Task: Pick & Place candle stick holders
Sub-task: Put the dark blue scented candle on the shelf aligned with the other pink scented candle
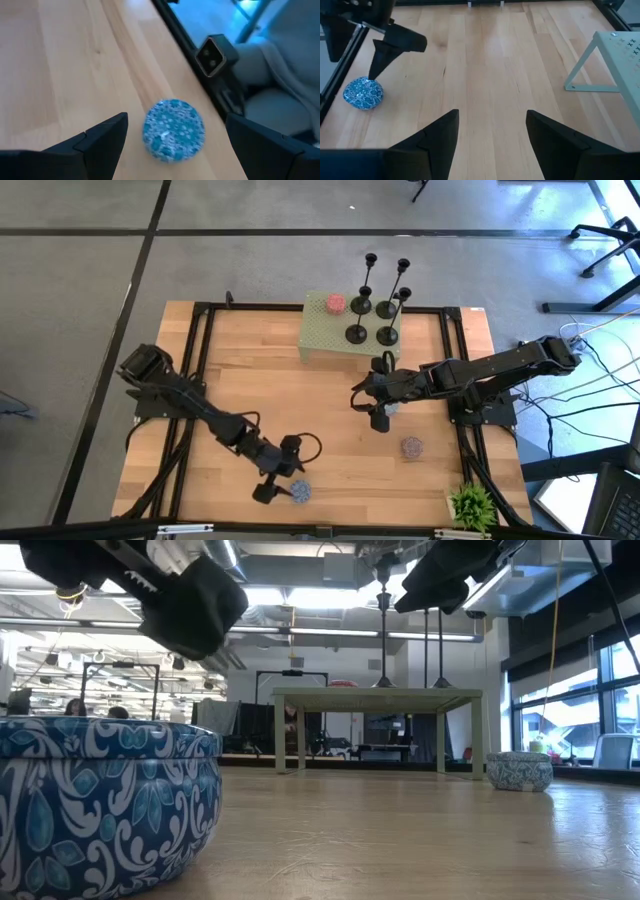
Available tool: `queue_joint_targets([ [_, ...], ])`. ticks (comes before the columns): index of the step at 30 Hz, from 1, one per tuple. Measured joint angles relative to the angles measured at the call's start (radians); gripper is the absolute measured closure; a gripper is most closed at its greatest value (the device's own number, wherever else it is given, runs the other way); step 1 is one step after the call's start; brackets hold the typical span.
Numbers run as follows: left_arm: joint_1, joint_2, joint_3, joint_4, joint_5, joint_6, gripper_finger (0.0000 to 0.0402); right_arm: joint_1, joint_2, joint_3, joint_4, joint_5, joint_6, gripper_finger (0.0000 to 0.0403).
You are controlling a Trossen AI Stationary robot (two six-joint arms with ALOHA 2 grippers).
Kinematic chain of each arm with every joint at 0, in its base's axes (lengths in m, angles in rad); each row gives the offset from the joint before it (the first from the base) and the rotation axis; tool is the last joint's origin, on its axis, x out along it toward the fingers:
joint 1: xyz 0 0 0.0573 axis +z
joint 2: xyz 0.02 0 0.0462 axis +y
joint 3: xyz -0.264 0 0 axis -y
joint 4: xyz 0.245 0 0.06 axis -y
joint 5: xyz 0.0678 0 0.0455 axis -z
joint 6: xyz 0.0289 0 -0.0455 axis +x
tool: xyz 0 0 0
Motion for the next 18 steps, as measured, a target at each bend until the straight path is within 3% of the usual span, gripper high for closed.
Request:
queue_joint_targets([
  [6,-0.037,0.063,0.0,0.046,-0.115,0.005,0.0068,0.0,0.0,0.0,0.006,0.0,0.0,0.0167],
  [18,-0.087,0.132,-0.001,0.104,-0.146,-0.088,0.0068,0.0,0.0,0.0,0.019,0.0,0.0,0.0167],
])
